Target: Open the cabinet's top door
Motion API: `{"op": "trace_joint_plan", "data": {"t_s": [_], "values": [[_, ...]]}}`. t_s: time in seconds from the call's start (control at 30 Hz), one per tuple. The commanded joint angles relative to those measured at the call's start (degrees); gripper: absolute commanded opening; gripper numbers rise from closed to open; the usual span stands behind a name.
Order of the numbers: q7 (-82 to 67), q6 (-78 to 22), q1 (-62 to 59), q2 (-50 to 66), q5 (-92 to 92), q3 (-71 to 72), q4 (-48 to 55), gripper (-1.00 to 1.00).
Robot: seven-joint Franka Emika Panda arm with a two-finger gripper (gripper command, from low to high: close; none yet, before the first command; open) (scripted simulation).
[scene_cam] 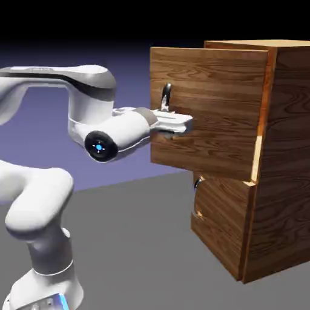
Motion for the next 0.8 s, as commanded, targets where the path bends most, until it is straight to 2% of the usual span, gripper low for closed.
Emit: {"op": "trace_joint_plan", "data": {"t_s": [0.0, 0.23, 0.77], "values": [[-0.3, -2.2, 0.0, 1.0, -2.2, -2.1, 0.6, -1.00], [-4.0, -18.2, 2.1, 11.9, -16.8, -16.6, 8.6, -1.00], [-17.0, -56.2, 19.1, 45.0, -32.7, -43.5, 39.4, -1.00]]}}
